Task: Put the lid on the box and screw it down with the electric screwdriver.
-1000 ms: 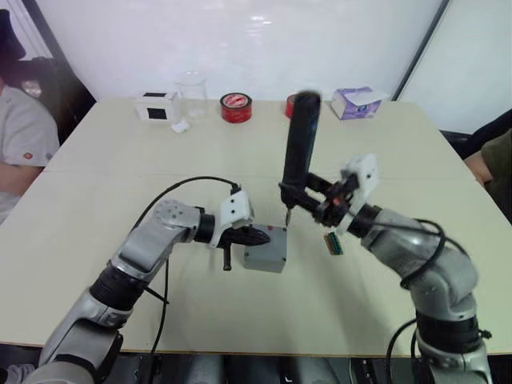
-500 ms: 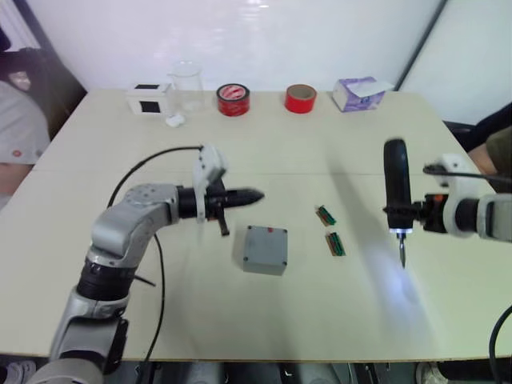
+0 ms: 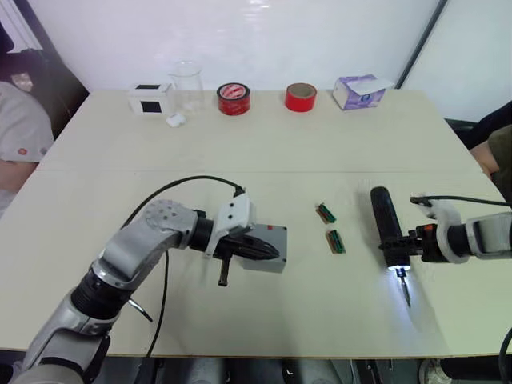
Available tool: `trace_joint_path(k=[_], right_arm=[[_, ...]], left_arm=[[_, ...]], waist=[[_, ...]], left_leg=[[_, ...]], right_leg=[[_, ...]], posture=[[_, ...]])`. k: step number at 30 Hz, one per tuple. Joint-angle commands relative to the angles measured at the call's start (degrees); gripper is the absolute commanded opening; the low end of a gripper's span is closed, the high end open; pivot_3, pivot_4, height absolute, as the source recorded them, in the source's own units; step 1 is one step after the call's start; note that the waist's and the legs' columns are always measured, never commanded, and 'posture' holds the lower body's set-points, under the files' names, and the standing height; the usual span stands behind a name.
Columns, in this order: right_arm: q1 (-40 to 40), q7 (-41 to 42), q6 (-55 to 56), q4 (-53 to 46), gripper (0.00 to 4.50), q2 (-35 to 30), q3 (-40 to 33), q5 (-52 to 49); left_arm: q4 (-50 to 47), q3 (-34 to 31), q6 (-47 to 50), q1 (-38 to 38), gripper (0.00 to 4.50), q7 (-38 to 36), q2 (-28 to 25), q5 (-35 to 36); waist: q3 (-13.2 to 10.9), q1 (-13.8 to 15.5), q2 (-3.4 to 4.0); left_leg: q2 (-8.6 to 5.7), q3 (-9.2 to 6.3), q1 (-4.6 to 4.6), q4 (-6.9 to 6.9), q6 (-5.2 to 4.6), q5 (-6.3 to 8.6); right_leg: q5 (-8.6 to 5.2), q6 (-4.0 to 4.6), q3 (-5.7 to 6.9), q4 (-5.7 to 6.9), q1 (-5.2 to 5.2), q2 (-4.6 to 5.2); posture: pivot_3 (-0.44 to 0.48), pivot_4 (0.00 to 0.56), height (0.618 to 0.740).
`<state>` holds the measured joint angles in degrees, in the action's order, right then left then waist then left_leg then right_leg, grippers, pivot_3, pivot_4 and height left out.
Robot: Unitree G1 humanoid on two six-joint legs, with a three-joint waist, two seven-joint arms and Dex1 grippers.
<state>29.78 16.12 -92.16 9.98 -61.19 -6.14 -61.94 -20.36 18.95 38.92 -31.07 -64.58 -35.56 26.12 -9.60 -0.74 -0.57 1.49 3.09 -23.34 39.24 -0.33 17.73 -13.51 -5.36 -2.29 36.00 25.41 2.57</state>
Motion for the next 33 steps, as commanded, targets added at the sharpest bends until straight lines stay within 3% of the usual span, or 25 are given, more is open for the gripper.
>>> trace_joint_path(k=[1,2,7,12,14,18,20,26,29,33], right_arm=[[1.7,3.1,-0.3,0.7,2.26,-1.5,2.3,3.5],[2.0,3.8,-0.3,0.9,2.77,-1.7,2.9,4.3],[3.9,5.5,-0.3,2.0,4.49,-0.8,3.8,8.5],[9.9,6.6,-0.3,3.4,4.49,-0.6,2.4,11.7],[16.1,8.7,-0.3,2.8,4.49,-1.0,1.3,10.9],[23.5,11.6,-0.3,1.6,4.49,0.9,-2.1,3.5],[21.4,12.7,0.8,-5.3,4.49,3.3,-4.2,3.5],[1.5,18.3,13.2,-36.0,4.49,6.7,-1.7,2.7],[-5.9,20.1,19.5,-44.4,4.49,6.4,3.7,7.5],[-10.5,20.0,24.1,-47.2,4.49,8.6,8.4,11.2]], left_arm=[[-0.9,-0.9,-1.0,1.0,0.00,0.7,0.0,-0.1],[-1.1,-1.0,-0.9,1.2,0.00,0.9,0.0,-0.1],[-0.4,-4.6,0.3,1.4,0.00,2.4,-0.3,1.5],[2.4,-9.2,1.6,0.6,0.00,0.2,-2.2,4.8],[6.1,-12.2,2.0,-1.4,0.00,-0.3,-3.5,5.5],[13.5,-13.1,-1.2,-2.9,0.00,-0.3,-5.6,2.1],[16.5,-12.9,-2.8,-3.2,0.00,0.9,-5.1,0.5],[16.0,-9.6,-6.0,1.1,0.00,3.2,-5.1,-5.0],[13.7,-8.9,-5.3,3.2,0.00,4.0,-4.7,-5.4],[11.3,-7.7,-4.5,4.5,0.00,4.7,-3.7,-5.7]], waist=[[0.0,0.0,0.00],[0.0,0.0,0.00],[0.0,0.1,-0.10],[0.0,0.0,-0.08],[0.0,-0.1,-0.05],[-0.1,-0.2,0.08],[0.0,-0.1,0.02],[0.0,0.3,-0.04],[0.0,0.2,-0.06],[0.0,0.1,-0.11]], left_leg=[[0.00,0.00,0.00,0.00,0.00,0.00],[0.00,0.00,0.00,0.00,0.00,0.00],[0.01,-0.03,0.04,0.03,0.00,0.00],[-0.05,0.03,0.02,0.10,0.00,0.00],[-0.05,0.03,0.00,0.09,0.00,0.00],[0.02,0.04,0.01,0.06,0.00,0.00],[0.07,-0.03,0.06,-0.05,0.00,0.00],[0.17,-0.22,-0.18,-0.07,-0.01,0.01],[0.07,-0.15,-0.21,0.02,-0.01,0.02],[0.03,-0.16,-0.09,0.18,0.00,0.01]], right_leg=[[0.00,0.00,0.00,0.00,0.00,0.00],[0.00,0.00,0.00,0.00,0.00,0.00],[0.00,0.01,0.02,0.00,-0.07,0.00],[0.02,-0.03,-0.02,0.01,-0.06,0.07],[0.03,-0.04,-0.02,0.02,-0.01,0.05],[0.04,-0.05,-0.02,0.08,0.08,-0.08],[0.03,-0.05,0.04,0.07,0.04,-0.15],[0.01,-0.04,0.32,0.05,0.08,0.06],[0.02,-0.07,0.27,0.05,0.04,0.24],[0.05,-0.10,0.26,0.05,-0.09,0.28]], posture=[[0.000,0.150,0.740],[0.000,0.150,0.740],[0.000,0.150,0.740],[0.000,0.150,0.740],[0.000,0.150,0.740],[0.000,0.150,0.740],[0.000,0.150,0.740],[0.000,0.150,0.740],[0.000,0.150,0.740],[0.000,0.150,0.740]])
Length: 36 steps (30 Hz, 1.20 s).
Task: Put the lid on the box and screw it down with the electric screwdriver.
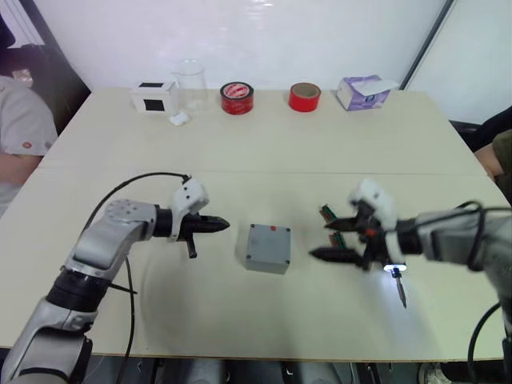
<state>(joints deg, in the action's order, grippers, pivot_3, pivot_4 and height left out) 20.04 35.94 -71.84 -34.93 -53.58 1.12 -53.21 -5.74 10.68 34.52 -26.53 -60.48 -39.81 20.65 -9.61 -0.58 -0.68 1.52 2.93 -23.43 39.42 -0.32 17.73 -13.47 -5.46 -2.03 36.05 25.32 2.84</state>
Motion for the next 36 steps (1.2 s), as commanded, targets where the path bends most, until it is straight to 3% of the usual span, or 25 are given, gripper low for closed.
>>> trace_joint_path(k=[1,7,16,22,25,29,36], right_arm=[[-1.0,0.0,4.4,-2.4,4.49,1.6,2.6,3.4],[-0.6,-0.4,7.8,-2.5,4.49,5.0,10.2,9.1],[-0.7,-2.6,4.7,-3.9,4.49,10.9,9.0,7.4],[-2.8,0.2,5.1,-7.0,4.49,4.3,3.5,7.1],[-2.2,2.6,8.9,-4.4,4.49,1.3,4.1,10.5],[0.6,5.0,15.8,0.7,4.49,2.3,7.3,15.8],[5.3,11.4,24.2,7.7,4.49,3.6,17.1,25.6]], left_arm=[[-3.4,1.5,-0.5,-0.1,0.00,0.5,0.7,-1.0],[-2.2,5.5,-1.6,-2.2,0.00,-0.8,3.2,-2.8],[9.5,7.4,-7.2,-10.3,0.00,-0.8,9.7,-7.6],[11.7,5.0,-9.5,-9.9,0.00,-4.5,4.5,-8.9],[7.6,4.8,-7.4,-7.2,0.00,-7.6,0.6,-7.4],[-1.3,4.7,-0.9,-2.4,0.00,-10.2,-2.1,-3.1],[-8.4,6.5,3.2,1.3,0.00,-5.9,0.5,-2.8]], waist=[[0.0,0.0,0.00],[0.0,-0.1,-0.01],[0.0,0.1,0.00],[0.0,-0.2,-0.01],[0.0,-0.2,0.00],[0.0,-0.1,0.00],[0.0,0.0,-0.01]], left_leg=[[0.01,-0.01,0.02,0.05,0.02,-0.01],[0.02,-0.05,0.16,0.24,0.03,-0.02],[-0.02,-0.12,0.07,0.48,0.02,-0.01],[0.00,-0.12,0.08,0.48,-0.02,0.01],[0.04,-0.13,0.09,0.48,-0.02,0.01],[0.07,-0.09,0.10,0.48,-0.02,0.01],[0.02,-0.09,0.08,0.55,-0.02,0.01]], right_leg=[[-0.01,0.02,0.00,0.00,-0.03,-0.02],[-0.01,0.04,-0.02,0.11,-0.20,-0.24],[0.00,0.02,0.06,0.14,-0.26,-0.23],[0.02,0.00,0.06,0.15,-0.23,-0.24],[0.02,0.00,0.06,0.17,-0.21,-0.25],[0.01,0.01,0.04,0.17,-0.22,-0.23],[0.00,0.02,0.04,0.16,-0.26,-0.20]], posture=[[0.000,0.150,0.740],[0.000,0.150,0.740],[0.000,0.150,0.740],[0.000,0.150,0.740],[0.000,0.150,0.740],[0.000,0.150,0.740],[0.000,0.150,0.740]])
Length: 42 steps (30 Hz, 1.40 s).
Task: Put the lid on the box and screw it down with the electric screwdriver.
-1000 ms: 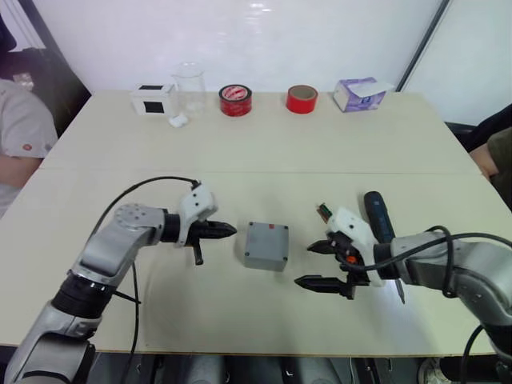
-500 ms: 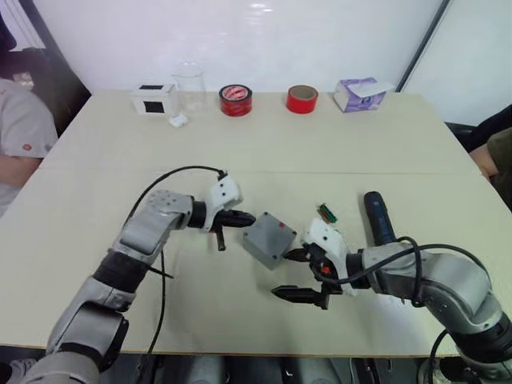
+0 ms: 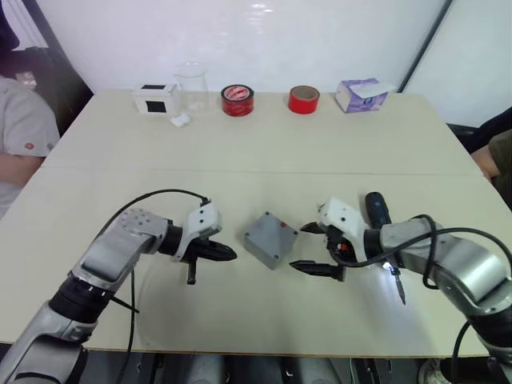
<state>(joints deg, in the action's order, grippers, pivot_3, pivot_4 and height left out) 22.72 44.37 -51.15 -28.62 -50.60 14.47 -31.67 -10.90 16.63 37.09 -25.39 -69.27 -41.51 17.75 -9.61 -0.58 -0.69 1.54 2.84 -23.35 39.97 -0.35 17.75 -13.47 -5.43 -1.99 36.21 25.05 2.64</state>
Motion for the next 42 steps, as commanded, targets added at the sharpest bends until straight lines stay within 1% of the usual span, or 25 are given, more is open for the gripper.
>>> trace_joint_path(k=[1,3,7,10,16,27,31,32,35,37,40,42], right_arm=[[3.3,3.9,4.2,1.8,4.49,1.0,5.1,5.0],[3.8,5.9,5.0,1.6,4.49,1.4,6.9,5.9],[3.6,6.9,3.8,0.5,4.49,2.9,6.6,5.3],[2.5,7.1,2.8,-0.9,4.49,2.8,6.6,5.3],[0.3,5.9,0.7,-3.5,4.49,3.5,5.0,4.5],[-1.6,4.1,-2.2,-5.0,4.49,4.7,2.3,4.4],[-2.1,4.8,-2.5,-5.0,4.49,2.4,-2.1,3.5],[-2.4,5.3,-3.2,-5.1,4.49,1.8,-4.8,2.1],[-3.2,6.2,-6.2,-3.2,4.49,0.7,-16.1,-4.4],[-3.4,5.4,-6.0,-0.5,4.49,0.8,-19.8,-4.8],[-2.9,2.3,-2.5,6.3,4.49,3.1,-21.6,-2.1],[-1.2,-2.6,1.8,13.5,4.49,6.8,-20.0,2.9]], left_arm=[[-3.7,0.9,0.9,0.3,0.00,3.9,3.1,0.1],[-3.0,2.2,-0.6,0.5,0.00,4.5,3.9,-1.3],[0.9,1.9,-3.2,-1.3,0.00,7.7,6.2,-3.5],[2.3,1.5,-4.3,-1.6,0.00,8.7,6.7,-4.5],[2.4,1.3,-5.1,-1.4,0.00,8.5,6.4,-4.5],[4.4,2.0,-5.7,-4.5,0.00,7.1,6.8,-5.0],[2.6,0.7,-4.5,-4.1,0.00,5.3,4.2,-4.0],[1.7,0.2,-3.7,-3.8,0.00,4.6,3.1,-3.4],[-0.8,-2.4,-1.2,-2.7,0.00,2.3,-1.0,-0.7],[-1.4,-4.7,0.5,-2.7,0.00,2.1,-1.9,1.5],[-1.4,-8.8,4.0,-5.0,0.00,3.5,-0.2,6.0],[-1.4,-8.8,4.3,-6.9,0.00,4.6,0.8,6.0]], waist=[[0.0,0.0,0.00],[0.0,0.0,0.00],[0.0,0.0,0.00],[0.0,0.0,0.00],[0.0,0.0,0.00],[0.0,0.0,0.00],[0.0,0.0,0.00],[0.0,0.0,0.00],[0.0,0.0,0.00],[0.0,0.0,0.00],[0.0,0.0,-0.03],[0.0,0.0,-0.05]], left_leg=[[0.00,0.00,0.00,0.00,0.00,0.00],[-0.01,-0.01,0.00,0.00,0.00,0.00],[0.00,-0.03,0.01,0.00,0.00,0.00],[0.00,-0.03,0.01,0.01,0.00,0.00],[0.01,-0.03,0.01,0.01,0.00,0.00],[-0.02,-0.02,0.02,0.02,0.00,0.00],[-0.02,-0.03,0.01,0.02,0.00,0.00],[-0.02,-0.03,0.02,0.02,0.00,0.00],[0.00,-0.03,0.01,0.01,0.00,0.00],[0.02,-0.03,0.02,0.01,0.00,0.00],[0.03,-0.04,0.12,0.01,0.00,0.00],[0.00,-0.04,0.12,0.02,0.00,0.00]], right_leg=[[0.00,0.00,0.00,0.00,0.00,0.00],[0.00,-0.01,0.00,0.00,0.00,-0.01],[0.01,-0.02,0.02,0.02,0.01,-0.05],[0.02,-0.02,0.02,0.03,0.00,-0.05],[0.02,-0.02,0.02,0.03,0.00,-0.03],[0.02,-0.01,0.02,0.03,-0.02,-0.02],[0.02,-0.02,0.02,0.03,-0.02,-0.02],[0.02,-0.02,0.02,0.03,-0.02,-0.02],[0.02,-0.02,0.02,0.02,-0.02,-0.01],[0.02,-0.02,0.02,0.03,-0.03,-0.01],[0.02,-0.01,0.03,0.02,-0.15,-0.03],[0.01,-0.01,0.06,0.01,-0.19,-0.01]], posture=[[0.000,0.150,0.740],[0.000,0.150,0.740],[0.000,0.150,0.740],[0.000,0.150,0.740],[0.000,0.150,0.740],[0.000,0.150,0.740],[0.000,0.150,0.740],[0.000,0.150,0.740],[0.000,0.150,0.740],[0.000,0.150,0.740],[0.000,0.150,0.740],[0.000,0.150,0.740]])
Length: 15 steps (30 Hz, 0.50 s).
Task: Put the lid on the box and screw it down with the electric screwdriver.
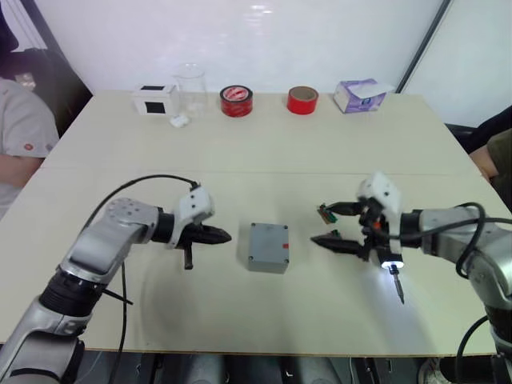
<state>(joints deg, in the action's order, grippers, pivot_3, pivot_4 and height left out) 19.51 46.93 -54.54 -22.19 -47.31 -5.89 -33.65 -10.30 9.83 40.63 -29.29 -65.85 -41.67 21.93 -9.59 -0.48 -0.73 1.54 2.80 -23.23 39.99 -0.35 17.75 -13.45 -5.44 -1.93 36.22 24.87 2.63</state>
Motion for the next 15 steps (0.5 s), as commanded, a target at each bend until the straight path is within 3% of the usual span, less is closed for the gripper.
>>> trace_joint_path(k=[1,8,11,15], right_arm=[[2.7,-6.9,7.4,9.9,4.49,5.0,1.3,7.0],[4.7,-10.2,15.4,19.1,4.49,10.4,4.3,13.3],[5.4,-10.3,17.2,21.0,3.89,11.4,4.5,14.4],[6.3,-10.3,19.2,22.9,2.56,12.7,5.1,15.7]], left_arm=[[-2.3,-1.3,0.4,-3.4,0.00,1.3,1.0,1.4],[-4.4,-0.8,1.8,-5.2,0.00,4.1,3.7,2.6],[-6.2,-1.0,3.1,-5.6,0.00,4.8,4.1,3.7],[-7.3,-0.6,3.9,-5.5,0.00,5.4,4.3,4.4]], waist=[[0.0,-0.1,0.00],[0.0,-0.3,0.04],[0.0,-0.2,0.04],[0.0,-0.3,0.04]], left_leg=[[-0.02,0.01,0.01,0.01,0.00,0.00],[-0.05,0.07,-0.01,-0.02,0.00,0.00],[-0.04,0.05,0.00,-0.02,0.01,0.00],[-0.04,0.02,0.01,-0.02,0.01,0.00]], right_leg=[[0.00,0.00,0.00,0.00,-0.02,0.00],[0.03,-0.05,-0.03,0.02,0.04,-0.02],[0.04,-0.06,-0.03,0.03,0.04,-0.03],[0.04,-0.06,-0.04,0.03,0.03,-0.02]], posture=[[0.000,0.150,0.740],[0.000,0.150,0.740],[0.000,0.150,0.740],[0.000,0.150,0.740]])
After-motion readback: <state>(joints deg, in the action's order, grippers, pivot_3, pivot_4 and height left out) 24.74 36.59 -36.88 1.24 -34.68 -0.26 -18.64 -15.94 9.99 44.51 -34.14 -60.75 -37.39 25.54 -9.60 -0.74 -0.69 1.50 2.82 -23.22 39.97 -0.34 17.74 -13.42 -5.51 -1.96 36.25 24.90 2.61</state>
